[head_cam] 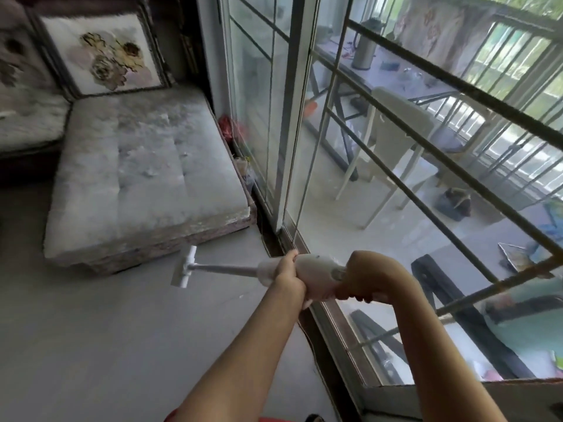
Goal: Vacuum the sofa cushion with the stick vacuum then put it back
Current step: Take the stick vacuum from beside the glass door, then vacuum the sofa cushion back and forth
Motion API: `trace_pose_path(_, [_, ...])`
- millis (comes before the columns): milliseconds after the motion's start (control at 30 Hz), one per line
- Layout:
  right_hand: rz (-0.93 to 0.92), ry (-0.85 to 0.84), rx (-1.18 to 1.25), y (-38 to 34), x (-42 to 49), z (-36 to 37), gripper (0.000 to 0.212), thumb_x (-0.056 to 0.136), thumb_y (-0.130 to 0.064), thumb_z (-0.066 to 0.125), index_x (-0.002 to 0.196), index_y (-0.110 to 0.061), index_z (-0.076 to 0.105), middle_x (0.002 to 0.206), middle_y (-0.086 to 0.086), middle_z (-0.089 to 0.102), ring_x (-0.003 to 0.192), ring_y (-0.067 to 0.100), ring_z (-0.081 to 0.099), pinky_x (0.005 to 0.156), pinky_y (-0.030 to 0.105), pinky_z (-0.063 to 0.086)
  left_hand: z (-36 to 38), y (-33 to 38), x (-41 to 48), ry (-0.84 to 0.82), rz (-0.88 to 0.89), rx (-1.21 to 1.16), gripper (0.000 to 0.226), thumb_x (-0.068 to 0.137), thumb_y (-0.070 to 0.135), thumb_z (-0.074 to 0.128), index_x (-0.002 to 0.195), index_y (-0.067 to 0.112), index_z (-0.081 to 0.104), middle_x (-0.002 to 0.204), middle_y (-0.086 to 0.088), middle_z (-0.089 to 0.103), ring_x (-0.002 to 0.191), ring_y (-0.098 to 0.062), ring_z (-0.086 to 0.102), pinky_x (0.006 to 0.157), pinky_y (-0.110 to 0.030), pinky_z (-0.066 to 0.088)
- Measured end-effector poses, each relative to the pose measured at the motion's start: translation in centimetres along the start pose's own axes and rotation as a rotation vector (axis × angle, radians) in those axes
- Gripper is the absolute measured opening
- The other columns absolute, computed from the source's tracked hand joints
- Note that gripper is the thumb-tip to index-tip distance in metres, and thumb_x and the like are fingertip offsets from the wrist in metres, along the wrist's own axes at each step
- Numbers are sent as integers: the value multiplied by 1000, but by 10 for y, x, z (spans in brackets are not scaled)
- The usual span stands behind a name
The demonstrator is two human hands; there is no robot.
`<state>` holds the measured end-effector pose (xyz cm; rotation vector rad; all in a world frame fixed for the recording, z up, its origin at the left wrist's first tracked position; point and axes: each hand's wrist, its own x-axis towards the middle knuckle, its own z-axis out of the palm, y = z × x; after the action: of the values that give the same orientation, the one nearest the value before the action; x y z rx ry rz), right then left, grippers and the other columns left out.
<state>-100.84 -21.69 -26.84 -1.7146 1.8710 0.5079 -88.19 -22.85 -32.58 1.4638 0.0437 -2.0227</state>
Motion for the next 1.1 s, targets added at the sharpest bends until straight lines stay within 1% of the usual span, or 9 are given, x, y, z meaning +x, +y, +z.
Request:
trace_pose_path(67, [-44, 21, -10, -7, 1, -7, 28, 65, -40, 70, 66, -13, 72, 47, -2, 63, 41, 11, 58, 59, 27, 53, -8, 5, -9, 40, 20, -91, 34, 97, 38, 47, 89, 6, 50, 134, -23, 54, 131, -41, 44, 86, -43, 40])
trace_pose_path(133, [-79, 55, 6, -16, 2, -12, 28, 66, -40, 71, 58, -13, 66, 45, -1, 62, 43, 13, 58, 57, 27, 49, -19, 13, -13, 140, -11, -220, 45, 87, 47, 62, 92, 3, 50, 98, -15, 62, 125, -34, 49, 90, -37, 39])
trace_pose_path(233, [-160, 118, -35, -35, 2, -11, 37, 72, -45, 68, 54, -14, 59, 41, -2, 54, 41, 13, 52, 54, 26, 43, -35, 25, -18, 198, 100, -207, 40, 87, 43, 64, 93, 5, 52, 75, -7, 51, 116, -33, 54, 93, -37, 42])
trace_pose_path(333, [-234, 165, -16, -59, 0, -4, 37, 71, -46, 67, 57, -14, 57, 43, -2, 51, 42, 14, 50, 49, 24, 40, -59, 36, -23, 302, 135, -193, 45, 75, 45, 75, 84, 9, 51, 82, -8, 60, 107, -31, 59, 102, -46, 42])
trace_pose_path(433, [-294, 135, 90, -81, -1, 6, 31, 65, -41, 70, 53, -13, 62, 39, -3, 56, 39, 14, 56, 47, 20, 44, -84, 47, -27, 343, 223, -214, 50, 71, 43, 79, 102, 10, 58, 106, -8, 65, 103, -30, 62, 96, -46, 46])
trace_pose_path(567, [-351, 92, 239, -109, -6, 22, 28, 65, -37, 71, 50, -15, 62, 38, -4, 56, 35, 11, 52, 49, 22, 45, -116, 62, -39, 444, 347, -189, 72, 66, 41, 82, 122, 5, 54, 117, -11, 63, 98, -32, 63, 85, -42, 53])
trace_pose_path(800, [-368, -45, 608, -175, -16, 60, 15, 65, -23, 70, 65, -9, 67, 44, -2, 58, 35, 11, 53, 45, 21, 43, -175, 101, -58, 572, 487, -125, 65, 57, 37, 86, 109, 6, 62, 106, -9, 66, 94, -31, 66, 90, -45, 55])
trace_pose_path(967, [-362, -232, 872, -245, -24, 85, 10, 69, -10, 66, 69, -4, 57, 52, 6, 53, 38, 15, 48, 44, 22, 42, -227, 141, -77, 620, 542, -58, 62, 54, 37, 88, 101, 8, 60, 94, -6, 66, 82, -28, 64, 73, -33, 52])
trace_pose_path(1100, [-354, -258, 993, -304, -25, 107, 12, 72, -8, 63, 64, -7, 54, 50, 4, 51, 37, 14, 46, 42, 21, 39, -268, 178, -77, 582, 504, 82, 86, 29, 50, 83, 103, 9, 63, 101, -7, 69, 87, -27, 66, 76, -32, 51])
